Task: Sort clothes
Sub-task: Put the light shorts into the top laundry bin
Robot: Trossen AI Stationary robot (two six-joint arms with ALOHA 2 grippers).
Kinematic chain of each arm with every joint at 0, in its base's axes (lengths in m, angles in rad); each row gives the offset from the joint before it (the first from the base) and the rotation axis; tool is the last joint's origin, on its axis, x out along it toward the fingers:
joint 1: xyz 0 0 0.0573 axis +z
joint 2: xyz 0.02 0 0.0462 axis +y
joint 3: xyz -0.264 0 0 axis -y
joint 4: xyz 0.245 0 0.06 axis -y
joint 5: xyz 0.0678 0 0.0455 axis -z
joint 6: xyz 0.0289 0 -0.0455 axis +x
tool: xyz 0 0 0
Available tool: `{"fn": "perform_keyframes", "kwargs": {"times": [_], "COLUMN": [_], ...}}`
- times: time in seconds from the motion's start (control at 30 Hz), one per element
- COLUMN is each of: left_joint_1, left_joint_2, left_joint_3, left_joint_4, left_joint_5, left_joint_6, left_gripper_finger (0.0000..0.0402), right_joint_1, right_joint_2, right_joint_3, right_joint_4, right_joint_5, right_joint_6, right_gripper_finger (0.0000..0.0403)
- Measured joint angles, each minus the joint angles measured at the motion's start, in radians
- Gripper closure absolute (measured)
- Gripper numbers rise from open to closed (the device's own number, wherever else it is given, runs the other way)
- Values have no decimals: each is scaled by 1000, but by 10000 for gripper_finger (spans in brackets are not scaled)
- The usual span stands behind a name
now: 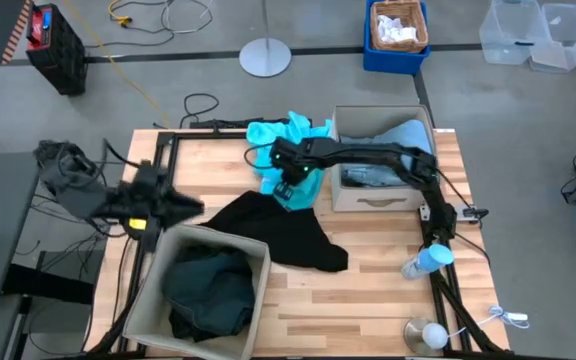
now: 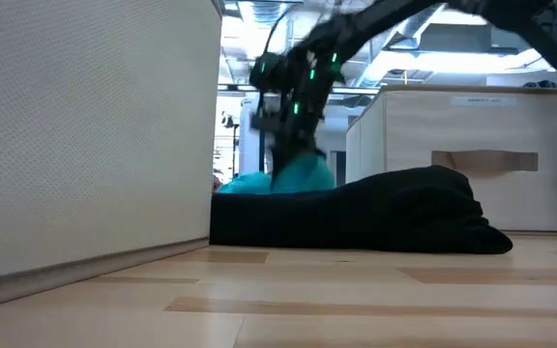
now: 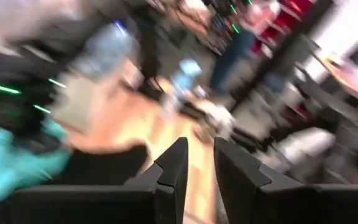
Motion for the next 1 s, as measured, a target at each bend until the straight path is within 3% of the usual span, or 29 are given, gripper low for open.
{"fn": "perform_keyframes", "kwargs": {"times": [0.17, 0.4, 0.77, 1.0], "left_joint_1": [28, 161, 470, 626], "left_joint_2": [0, 31, 148, 241], "left_joint_3": [14, 10, 9, 8], "left_joint_4": [-2, -13, -41, -61], "left_joint_5": [-189, -204, 71, 166], "left_joint_6": [99, 155, 232, 320], "left_gripper_finger": [331, 329, 322, 321], "right_joint_1": [0, 0, -3, 2], "right_joint_2": [-123, -327, -620, -778], "right_joint_3": [1, 3, 3, 3], "right_joint_4": [-1, 37, 178, 284], "right_joint_5": [29, 49, 144, 261], "right_joint_6": [-64, -162, -240, -301], "right_gripper_finger": [401, 402, 403, 403]}}
